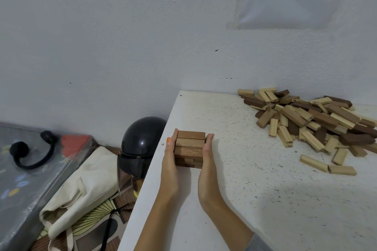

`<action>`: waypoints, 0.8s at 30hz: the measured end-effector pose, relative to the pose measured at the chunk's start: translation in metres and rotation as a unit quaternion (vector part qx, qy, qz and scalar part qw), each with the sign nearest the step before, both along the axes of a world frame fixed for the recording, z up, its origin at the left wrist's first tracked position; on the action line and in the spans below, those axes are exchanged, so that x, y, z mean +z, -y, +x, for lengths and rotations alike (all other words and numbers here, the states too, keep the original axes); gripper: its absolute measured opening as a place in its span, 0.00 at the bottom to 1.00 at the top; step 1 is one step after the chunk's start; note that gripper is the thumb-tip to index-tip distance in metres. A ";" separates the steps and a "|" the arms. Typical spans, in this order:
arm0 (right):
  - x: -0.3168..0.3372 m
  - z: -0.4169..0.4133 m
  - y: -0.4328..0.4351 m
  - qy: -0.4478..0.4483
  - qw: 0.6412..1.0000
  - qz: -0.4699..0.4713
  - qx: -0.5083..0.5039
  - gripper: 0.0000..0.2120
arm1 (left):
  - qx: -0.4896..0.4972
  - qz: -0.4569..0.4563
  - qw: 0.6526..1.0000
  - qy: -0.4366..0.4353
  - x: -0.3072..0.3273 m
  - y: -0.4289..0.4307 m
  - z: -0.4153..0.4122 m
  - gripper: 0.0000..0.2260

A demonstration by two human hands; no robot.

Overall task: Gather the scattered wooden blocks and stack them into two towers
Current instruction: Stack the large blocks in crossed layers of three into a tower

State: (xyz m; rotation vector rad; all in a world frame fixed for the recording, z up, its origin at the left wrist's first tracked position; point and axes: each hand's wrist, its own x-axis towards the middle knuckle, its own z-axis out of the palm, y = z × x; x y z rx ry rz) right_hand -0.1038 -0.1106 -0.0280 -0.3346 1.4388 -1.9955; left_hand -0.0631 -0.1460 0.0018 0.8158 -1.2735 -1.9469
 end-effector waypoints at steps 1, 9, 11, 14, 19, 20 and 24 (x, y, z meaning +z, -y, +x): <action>0.000 0.000 0.000 0.000 1.000 0.002 0.001 0.56 | 0.002 -0.004 1.000 0.001 -0.001 0.001 0.000 0.41; 0.004 0.002 -0.002 -0.011 1.000 0.011 0.001 0.58 | -0.001 0.004 1.000 -0.005 -0.002 0.000 -0.001 0.36; 0.005 0.002 -0.002 -0.014 1.000 0.011 -0.001 0.57 | 0.000 -0.012 1.000 0.008 -0.004 0.001 -0.001 0.42; 0.006 0.003 -0.002 -0.016 1.000 0.018 0.000 0.55 | 0.003 -0.009 1.000 -0.006 -0.011 0.004 -0.001 0.48; 0.003 0.002 -0.002 -0.020 1.000 0.019 0.002 0.50 | 0.004 -0.002 1.000 -0.021 -0.015 0.007 -0.003 0.43; 0.003 0.002 -0.002 -0.020 1.000 0.020 0.001 0.51 | 0.006 -0.004 1.000 -0.017 -0.016 0.007 -0.002 0.42; 0.005 0.003 -0.002 -0.022 0.999 0.026 0.000 0.55 | 0.009 -0.014 1.000 -0.005 -0.016 0.009 -0.002 0.34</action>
